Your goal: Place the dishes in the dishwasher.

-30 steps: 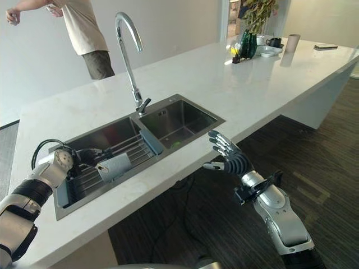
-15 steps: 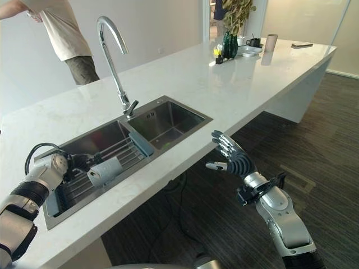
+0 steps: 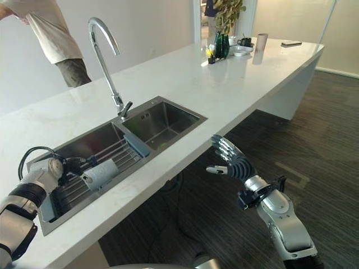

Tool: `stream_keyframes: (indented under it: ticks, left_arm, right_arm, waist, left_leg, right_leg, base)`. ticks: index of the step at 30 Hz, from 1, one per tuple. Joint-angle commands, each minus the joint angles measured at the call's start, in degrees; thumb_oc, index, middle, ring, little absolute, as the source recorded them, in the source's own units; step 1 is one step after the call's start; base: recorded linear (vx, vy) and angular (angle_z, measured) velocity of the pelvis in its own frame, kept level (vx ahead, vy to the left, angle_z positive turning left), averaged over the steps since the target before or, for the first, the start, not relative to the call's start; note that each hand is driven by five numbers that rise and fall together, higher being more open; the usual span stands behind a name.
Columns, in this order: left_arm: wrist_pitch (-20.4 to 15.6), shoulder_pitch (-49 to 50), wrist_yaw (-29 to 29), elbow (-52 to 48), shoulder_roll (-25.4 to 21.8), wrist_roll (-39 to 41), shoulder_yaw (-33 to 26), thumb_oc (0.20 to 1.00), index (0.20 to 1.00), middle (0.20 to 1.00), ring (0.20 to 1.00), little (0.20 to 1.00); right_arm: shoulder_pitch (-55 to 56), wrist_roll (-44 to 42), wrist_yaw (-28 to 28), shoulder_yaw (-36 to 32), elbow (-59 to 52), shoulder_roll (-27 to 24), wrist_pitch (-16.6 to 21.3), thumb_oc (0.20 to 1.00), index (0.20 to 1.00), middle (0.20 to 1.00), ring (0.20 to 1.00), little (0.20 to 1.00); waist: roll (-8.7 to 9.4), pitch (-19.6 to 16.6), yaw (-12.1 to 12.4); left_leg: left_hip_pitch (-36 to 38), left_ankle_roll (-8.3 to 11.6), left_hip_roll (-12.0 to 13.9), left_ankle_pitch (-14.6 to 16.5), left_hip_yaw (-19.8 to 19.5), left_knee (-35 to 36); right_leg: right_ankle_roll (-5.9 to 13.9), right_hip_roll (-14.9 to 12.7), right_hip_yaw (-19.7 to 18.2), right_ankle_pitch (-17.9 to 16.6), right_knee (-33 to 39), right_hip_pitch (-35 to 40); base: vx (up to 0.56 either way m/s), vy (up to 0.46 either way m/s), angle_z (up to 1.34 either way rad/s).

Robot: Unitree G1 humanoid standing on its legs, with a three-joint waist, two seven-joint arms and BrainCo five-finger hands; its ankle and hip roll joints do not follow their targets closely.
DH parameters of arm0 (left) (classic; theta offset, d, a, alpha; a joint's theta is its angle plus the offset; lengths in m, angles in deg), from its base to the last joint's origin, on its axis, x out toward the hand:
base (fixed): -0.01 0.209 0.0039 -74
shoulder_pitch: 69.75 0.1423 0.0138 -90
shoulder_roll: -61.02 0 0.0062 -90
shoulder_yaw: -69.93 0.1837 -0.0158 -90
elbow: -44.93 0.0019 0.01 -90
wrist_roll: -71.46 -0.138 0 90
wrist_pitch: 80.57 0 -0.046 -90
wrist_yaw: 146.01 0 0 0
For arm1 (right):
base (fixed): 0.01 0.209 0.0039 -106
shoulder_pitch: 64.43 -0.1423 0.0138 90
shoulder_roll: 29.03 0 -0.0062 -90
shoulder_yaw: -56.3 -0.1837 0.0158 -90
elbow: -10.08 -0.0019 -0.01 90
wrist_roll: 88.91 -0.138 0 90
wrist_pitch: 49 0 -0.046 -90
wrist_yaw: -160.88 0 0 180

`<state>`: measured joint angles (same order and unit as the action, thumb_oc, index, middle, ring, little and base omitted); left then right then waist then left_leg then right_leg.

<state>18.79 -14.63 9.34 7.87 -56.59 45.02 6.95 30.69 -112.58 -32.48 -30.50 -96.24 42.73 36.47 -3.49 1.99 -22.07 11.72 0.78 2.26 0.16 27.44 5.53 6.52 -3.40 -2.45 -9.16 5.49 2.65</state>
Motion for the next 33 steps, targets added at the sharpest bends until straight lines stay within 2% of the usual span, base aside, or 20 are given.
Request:
stream_keyframes:
  ticks: [1, 19, 33]
  left_arm:
    - [-0.3, -7.8, 2.4, 1.9, -2.7, -2.5, 0.9, 1.000, 1.000, 1.000, 1.000, 1.000]
    - [0.1, -5.5, 2.7, 4.3, -0.4, -3.0, 1.0, 1.000, 1.000, 1.000, 1.000, 1.000]
    - [-0.1, -4.5, 4.0, 5.0, 0.3, -3.8, 1.6, 1.000, 1.000, 1.000, 1.000, 1.000]
  right_arm:
    - [-4.3, -0.1, -0.3, -3.4, -3.2, -1.6, 2.6, 1.000, 1.000, 1.000, 1.000, 1.000]
    - [-2.7, 0.3, -1.8, -4.3, -4.2, -2.1, 2.2, 1.000, 1.000, 1.000, 1.000, 1.000]
    - [-2.0, 0.4, -1.5, -4.3, -4.7, -2.4, 2.7, 1.000, 1.000, 1.000, 1.000, 1.000]
  waist:
    - [-2.27, 1.4, 0.1]
    - [-1.07, 1.4, -0.9]
    - [-0.92, 2.3, -1.4]
  left_leg:
    - [0.8, -1.18, -0.6, 4.2, -2.2, -0.5]
    - [1.0, -1.51, -0.4, 4.2, -0.9, -0.5]
    - [1.2, -1.71, -0.7, 4.2, -0.7, -0.5]
  right_leg:
    - [3.27, 0.0, 0.8, 5.6, -0.8, 0.9]
    - [3.49, 0.2, -0.2, 5.3, -1.0, 0.2]
    - [3.80, -0.1, -0.4, 5.0, -1.4, -0.1]
  base:
    - [0.00, 0.000, 0.00]
    - [0.01, 0.001, -0.04]
    - [0.01, 0.005, 0.00]
